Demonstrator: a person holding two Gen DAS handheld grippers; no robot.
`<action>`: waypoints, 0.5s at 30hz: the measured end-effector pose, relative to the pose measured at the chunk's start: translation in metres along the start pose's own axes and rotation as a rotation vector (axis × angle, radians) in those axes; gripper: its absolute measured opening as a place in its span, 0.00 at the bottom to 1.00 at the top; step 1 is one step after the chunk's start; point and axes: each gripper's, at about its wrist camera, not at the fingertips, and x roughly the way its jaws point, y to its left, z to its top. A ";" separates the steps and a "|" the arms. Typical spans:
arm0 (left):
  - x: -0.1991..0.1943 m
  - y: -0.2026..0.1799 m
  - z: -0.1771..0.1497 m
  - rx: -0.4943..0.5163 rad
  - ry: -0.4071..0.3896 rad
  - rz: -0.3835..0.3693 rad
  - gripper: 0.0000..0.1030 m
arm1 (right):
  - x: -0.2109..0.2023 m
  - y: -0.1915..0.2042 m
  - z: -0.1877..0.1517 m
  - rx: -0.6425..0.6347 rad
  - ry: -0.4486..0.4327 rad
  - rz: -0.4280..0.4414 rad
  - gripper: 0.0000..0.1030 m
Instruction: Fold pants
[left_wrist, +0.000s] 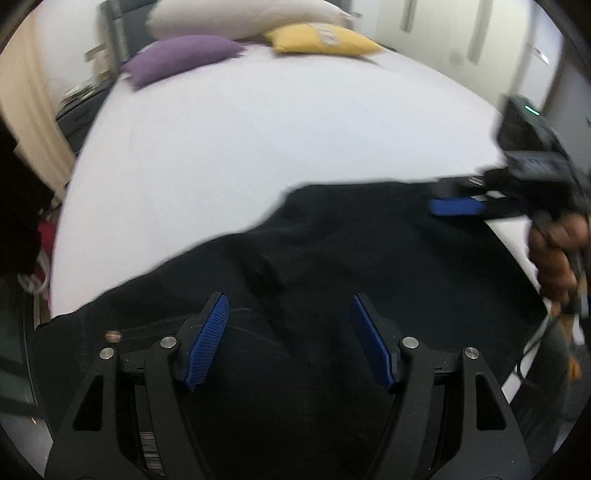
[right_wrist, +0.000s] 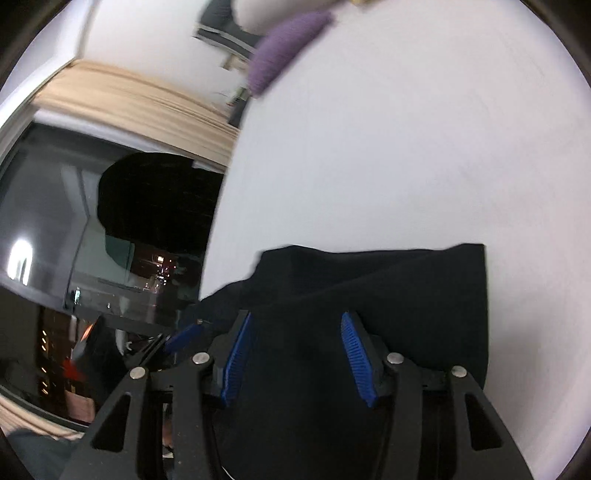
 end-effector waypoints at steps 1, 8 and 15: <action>0.008 -0.008 -0.003 0.026 0.022 -0.006 0.65 | 0.000 -0.008 0.000 0.018 0.019 0.004 0.45; 0.029 -0.019 -0.021 0.066 0.043 -0.006 0.66 | -0.024 -0.017 -0.055 -0.018 0.053 0.052 0.40; 0.027 -0.017 -0.024 0.066 0.029 -0.001 0.67 | -0.055 -0.021 -0.119 -0.020 0.075 0.065 0.40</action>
